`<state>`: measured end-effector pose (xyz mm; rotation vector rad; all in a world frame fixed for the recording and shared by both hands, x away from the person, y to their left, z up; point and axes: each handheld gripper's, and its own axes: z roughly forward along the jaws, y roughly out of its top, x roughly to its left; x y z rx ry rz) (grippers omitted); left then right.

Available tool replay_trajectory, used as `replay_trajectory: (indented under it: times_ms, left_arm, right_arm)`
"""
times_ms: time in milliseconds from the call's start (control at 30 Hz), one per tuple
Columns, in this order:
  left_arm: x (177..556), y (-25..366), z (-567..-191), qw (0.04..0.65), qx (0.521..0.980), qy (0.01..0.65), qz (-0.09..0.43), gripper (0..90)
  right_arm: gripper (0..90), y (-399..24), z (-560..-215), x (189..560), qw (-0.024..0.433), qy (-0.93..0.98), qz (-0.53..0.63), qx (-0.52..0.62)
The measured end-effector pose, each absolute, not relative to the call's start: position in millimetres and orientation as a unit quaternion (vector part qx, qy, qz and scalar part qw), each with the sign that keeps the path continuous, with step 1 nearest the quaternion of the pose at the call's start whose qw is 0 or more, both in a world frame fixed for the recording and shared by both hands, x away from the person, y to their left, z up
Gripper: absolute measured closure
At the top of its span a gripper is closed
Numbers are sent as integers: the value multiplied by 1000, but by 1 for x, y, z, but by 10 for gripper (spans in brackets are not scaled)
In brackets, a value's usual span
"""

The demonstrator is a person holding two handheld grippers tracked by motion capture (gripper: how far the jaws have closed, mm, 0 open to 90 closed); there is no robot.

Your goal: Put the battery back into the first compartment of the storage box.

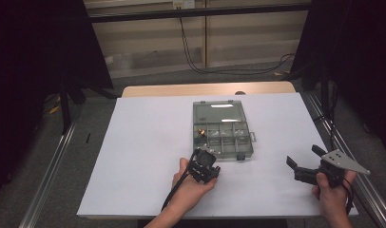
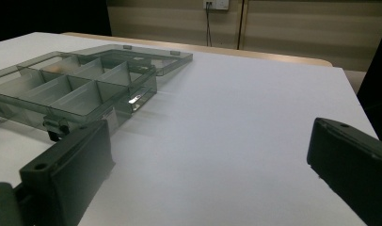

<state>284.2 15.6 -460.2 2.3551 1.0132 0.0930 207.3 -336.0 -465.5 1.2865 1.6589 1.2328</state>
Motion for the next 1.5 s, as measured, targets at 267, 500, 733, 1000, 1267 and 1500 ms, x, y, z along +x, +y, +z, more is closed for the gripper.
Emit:
replay_trajectory:
  times_ms: [267,500,733,1000,1267,1500]
  left_arm:
    - [286,18,-452,299,877,375,29,773]
    - [292,25,-442,309,872,378,23,773]
    - [298,32,-435,317,868,381,23,773]
    - [305,39,-428,324,863,386,17,773]
    - [314,43,-422,332,859,389,19,773]
    - [321,45,-416,336,855,393,20,773]
  right_arm:
    - [0,-336,-466,207,346,638,476,497]
    - [0,-337,-466,207,346,637,476,498]
    - [0,-336,-465,207,345,638,476,497]
    - [0,-334,-466,208,345,639,475,498]
    - [0,-334,-466,207,345,640,474,498]
    - [0,-334,-466,207,346,639,474,498]
